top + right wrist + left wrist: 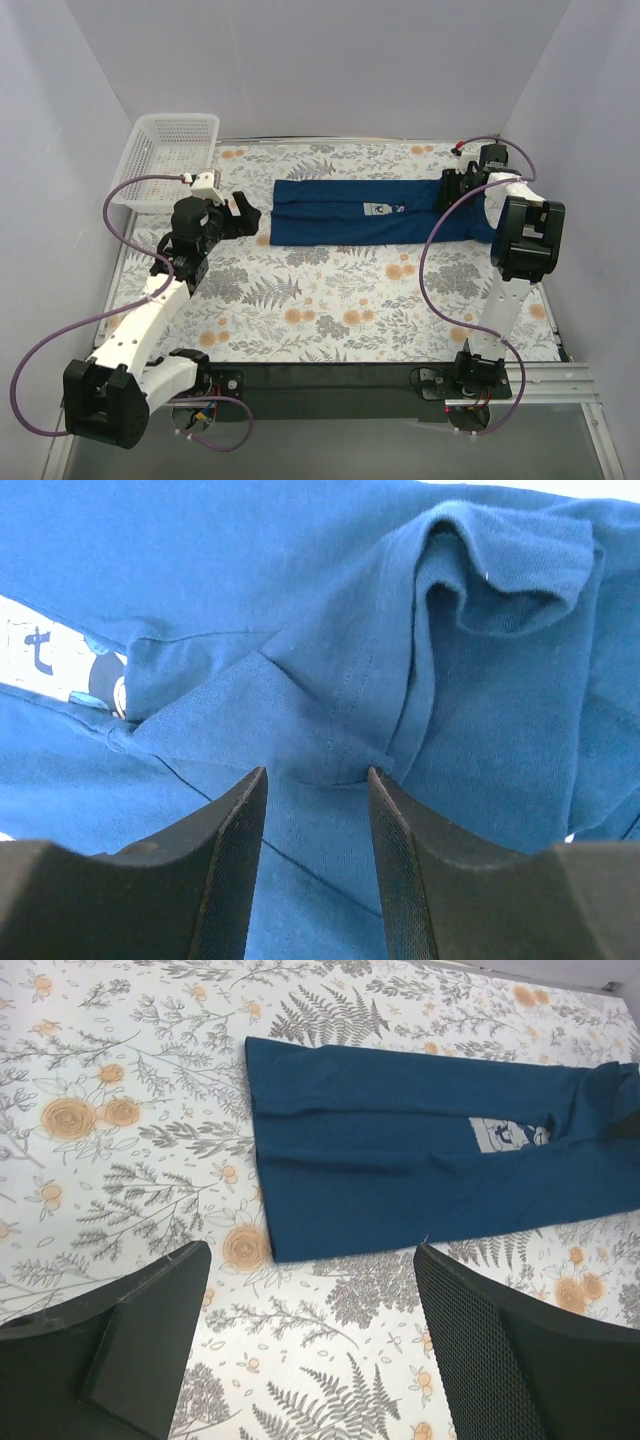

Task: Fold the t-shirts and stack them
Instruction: Fold the tshirt

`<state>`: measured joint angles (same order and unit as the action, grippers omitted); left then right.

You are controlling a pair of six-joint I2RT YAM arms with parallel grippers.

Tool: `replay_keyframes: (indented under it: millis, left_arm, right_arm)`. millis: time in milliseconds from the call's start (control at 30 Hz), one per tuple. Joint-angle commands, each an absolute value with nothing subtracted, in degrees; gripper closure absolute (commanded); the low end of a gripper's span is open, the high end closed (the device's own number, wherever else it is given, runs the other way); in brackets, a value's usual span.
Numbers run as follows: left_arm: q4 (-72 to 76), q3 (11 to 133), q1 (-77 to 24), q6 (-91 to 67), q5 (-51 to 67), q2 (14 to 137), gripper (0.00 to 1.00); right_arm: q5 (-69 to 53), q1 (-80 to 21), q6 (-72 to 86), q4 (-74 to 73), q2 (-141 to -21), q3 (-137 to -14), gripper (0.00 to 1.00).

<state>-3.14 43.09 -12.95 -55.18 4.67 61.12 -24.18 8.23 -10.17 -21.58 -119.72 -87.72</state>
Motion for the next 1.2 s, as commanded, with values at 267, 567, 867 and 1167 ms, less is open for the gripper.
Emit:
replay_keyframes:
  millis: [267, 567, 867, 1167]
  left_arm:
    - [-5.7, 38.9, -12.9, -51.8, 0.8, 52.7, 0.23]
    - [-5.7, 39.0, -12.9, -51.7, 0.9, 52.6, 0.23]
    - [-5.7, 38.9, -12.9, -51.8, 1.1, 52.6, 0.23]
    - [-5.7, 38.9, -12.9, -51.7, 1.1, 53.2, 0.23]
  right_arm:
    - [-22.7, 8.3, -7.6, -22.9, -120.6, -91.2, 0.61]
    - [-18.6, 8.9, -8.9, -22.9, -116.3, -89.5, 0.6]
    - [-18.2, 8.9, -7.8, -22.9, -119.0, -90.3, 0.58]
    - [-22.0, 9.0, -6.4, -23.3, -120.6, -92.5, 0.66]
